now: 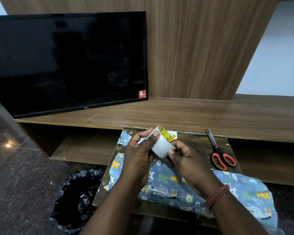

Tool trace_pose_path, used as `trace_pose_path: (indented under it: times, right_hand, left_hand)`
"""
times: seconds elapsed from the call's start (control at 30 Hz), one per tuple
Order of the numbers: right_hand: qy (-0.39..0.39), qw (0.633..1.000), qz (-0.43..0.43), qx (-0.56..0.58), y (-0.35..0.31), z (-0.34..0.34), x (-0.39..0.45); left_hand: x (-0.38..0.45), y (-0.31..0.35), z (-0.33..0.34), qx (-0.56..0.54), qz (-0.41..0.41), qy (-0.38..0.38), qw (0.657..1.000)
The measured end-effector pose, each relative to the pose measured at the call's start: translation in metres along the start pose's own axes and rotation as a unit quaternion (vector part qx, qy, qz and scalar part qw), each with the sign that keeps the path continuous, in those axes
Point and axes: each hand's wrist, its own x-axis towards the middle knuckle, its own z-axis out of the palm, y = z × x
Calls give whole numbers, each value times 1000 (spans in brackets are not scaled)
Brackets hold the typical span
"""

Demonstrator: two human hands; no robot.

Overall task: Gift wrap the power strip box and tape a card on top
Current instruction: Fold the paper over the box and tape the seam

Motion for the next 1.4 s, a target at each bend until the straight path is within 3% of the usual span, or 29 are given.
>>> trace_pose_path:
  times: [0.13, 0.27, 0.37, 0.43, 0.73, 0.83, 1.0, 1.13, 1.4]
  right_hand:
    - [4, 1000, 11, -10, -3, 4, -3]
    - [68, 987, -43, -138, -9, 4, -9]
    - [149, 939, -160, -266, -12, 2, -11]
    - [163, 912, -228, -299, -13, 1, -12]
    - [183, 848, -328, -374, -21, 2, -15]
    - [193, 827, -334, -410, -23, -3, -15]
    - [175, 836, -311, -416, -21, -11, -11]
    - [145, 851, -269, -428, -19, -17, -6]
    - [158, 830, -297, -445, -13, -11, -6]
  left_hand:
    - [3, 0, -2, 10, -3, -12, 1000]
    - [3, -1, -3, 51, 3, -41, 998]
    - [5, 0, -4, 72, 15, -48, 996]
    - [6, -2, -5, 84, 29, -41, 995]
    - [1, -4, -5, 209, 90, -57, 972]
    - [0, -3, -6, 259, 89, -82, 958]
    - [1, -4, -4, 245, 22, -115, 962]
    - [0, -6, -5, 265, 24, -101, 959]
    - [-2, -3, -4, 241, 16, -108, 964]
